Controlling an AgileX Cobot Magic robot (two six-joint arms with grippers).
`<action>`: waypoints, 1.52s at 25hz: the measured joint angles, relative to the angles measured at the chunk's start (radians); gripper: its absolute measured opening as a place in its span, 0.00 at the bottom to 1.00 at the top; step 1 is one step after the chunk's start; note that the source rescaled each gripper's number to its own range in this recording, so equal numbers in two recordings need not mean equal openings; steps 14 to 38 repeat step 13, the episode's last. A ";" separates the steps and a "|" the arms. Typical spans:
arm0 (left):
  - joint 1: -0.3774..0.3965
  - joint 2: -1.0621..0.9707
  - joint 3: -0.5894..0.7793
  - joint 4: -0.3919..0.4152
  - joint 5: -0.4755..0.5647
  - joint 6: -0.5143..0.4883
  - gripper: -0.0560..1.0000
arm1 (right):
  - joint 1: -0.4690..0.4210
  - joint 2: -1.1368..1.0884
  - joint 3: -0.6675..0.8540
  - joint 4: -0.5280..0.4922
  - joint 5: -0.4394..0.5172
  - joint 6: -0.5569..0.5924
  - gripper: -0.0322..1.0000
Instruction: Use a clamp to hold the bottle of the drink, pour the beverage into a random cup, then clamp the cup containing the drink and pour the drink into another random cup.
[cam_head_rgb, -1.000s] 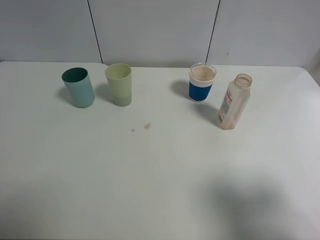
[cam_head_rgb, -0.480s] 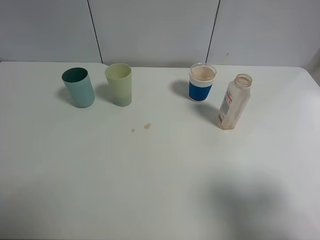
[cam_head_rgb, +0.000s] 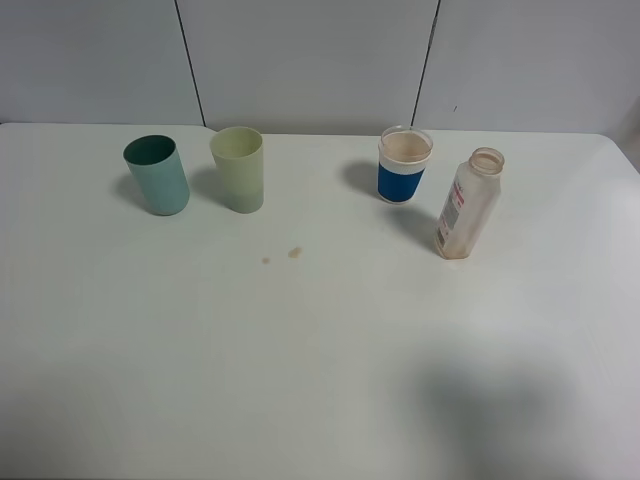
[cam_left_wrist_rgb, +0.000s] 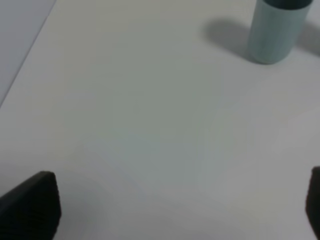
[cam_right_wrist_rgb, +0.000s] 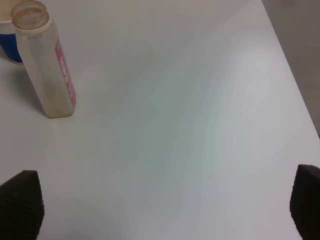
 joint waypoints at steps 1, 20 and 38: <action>0.000 0.000 0.000 0.000 0.000 0.000 1.00 | 0.000 0.000 0.000 0.000 0.000 0.000 1.00; 0.000 0.000 0.000 0.000 0.000 0.000 1.00 | 0.000 0.000 0.000 0.000 0.000 0.000 1.00; 0.000 0.000 0.000 0.000 0.000 0.000 1.00 | 0.000 0.000 0.000 0.000 0.000 0.000 1.00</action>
